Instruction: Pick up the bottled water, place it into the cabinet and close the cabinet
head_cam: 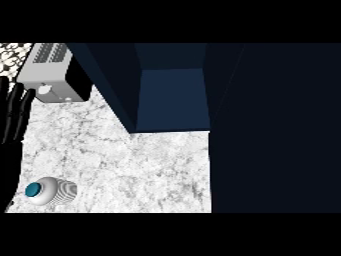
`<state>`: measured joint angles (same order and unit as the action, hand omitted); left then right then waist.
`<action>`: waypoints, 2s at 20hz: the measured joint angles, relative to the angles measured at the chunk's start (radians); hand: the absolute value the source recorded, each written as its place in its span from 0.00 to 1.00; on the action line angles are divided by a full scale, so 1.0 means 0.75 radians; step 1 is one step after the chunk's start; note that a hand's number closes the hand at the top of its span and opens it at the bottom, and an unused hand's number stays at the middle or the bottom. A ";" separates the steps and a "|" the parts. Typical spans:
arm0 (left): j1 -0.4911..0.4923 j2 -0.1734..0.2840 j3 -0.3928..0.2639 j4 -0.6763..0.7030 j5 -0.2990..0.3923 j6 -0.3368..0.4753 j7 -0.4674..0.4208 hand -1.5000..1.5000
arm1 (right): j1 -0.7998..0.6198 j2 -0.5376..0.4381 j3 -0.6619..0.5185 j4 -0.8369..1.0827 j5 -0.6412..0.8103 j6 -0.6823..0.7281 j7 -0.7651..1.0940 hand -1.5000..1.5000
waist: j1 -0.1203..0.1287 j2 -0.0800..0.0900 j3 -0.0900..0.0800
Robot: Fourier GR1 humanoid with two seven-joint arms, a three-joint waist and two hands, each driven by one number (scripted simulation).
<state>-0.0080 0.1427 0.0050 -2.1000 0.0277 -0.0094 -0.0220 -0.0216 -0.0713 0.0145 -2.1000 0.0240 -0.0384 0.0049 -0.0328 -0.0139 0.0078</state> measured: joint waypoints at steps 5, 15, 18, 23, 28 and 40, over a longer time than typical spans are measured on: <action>0.151 0.104 0.157 -0.101 0.246 -0.183 -0.013 0.00 | 0.115 -0.006 0.010 -0.095 0.011 0.015 0.004 0.00 | 0.039 0.008 -0.008; 0.544 0.225 0.440 -0.127 0.904 -0.504 0.098 0.00 | 0.288 -0.015 0.249 -0.301 -0.050 0.142 0.165 0.00 | 0.067 0.009 -0.012; 0.634 0.249 0.534 -0.157 1.034 -0.561 0.140 0.00 | 0.342 -0.013 0.317 -0.393 -0.023 0.143 0.214 0.00 | 0.061 0.011 -0.011; 0.706 0.270 0.650 -0.196 1.185 -0.607 0.240 0.00 | 0.328 0.027 0.442 -0.446 0.072 0.104 0.292 0.00 | 0.056 0.013 -0.011; 0.711 0.248 0.716 -0.170 1.210 -0.660 0.307 0.00 | 0.297 0.050 0.511 -0.469 0.092 0.066 0.373 0.00 | 0.052 0.015 -0.011; 0.590 0.123 0.685 -0.011 0.899 -0.793 0.318 0.00 | 0.249 0.041 0.598 -0.488 0.096 -0.008 0.458 0.00 | 0.041 0.016 -0.011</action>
<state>0.4347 0.2349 0.5187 -2.1081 0.7016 -0.6042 0.2166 0.1653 -0.0408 0.4631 -2.4662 0.0963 -0.0440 0.3481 -0.0019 -0.0015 -0.0005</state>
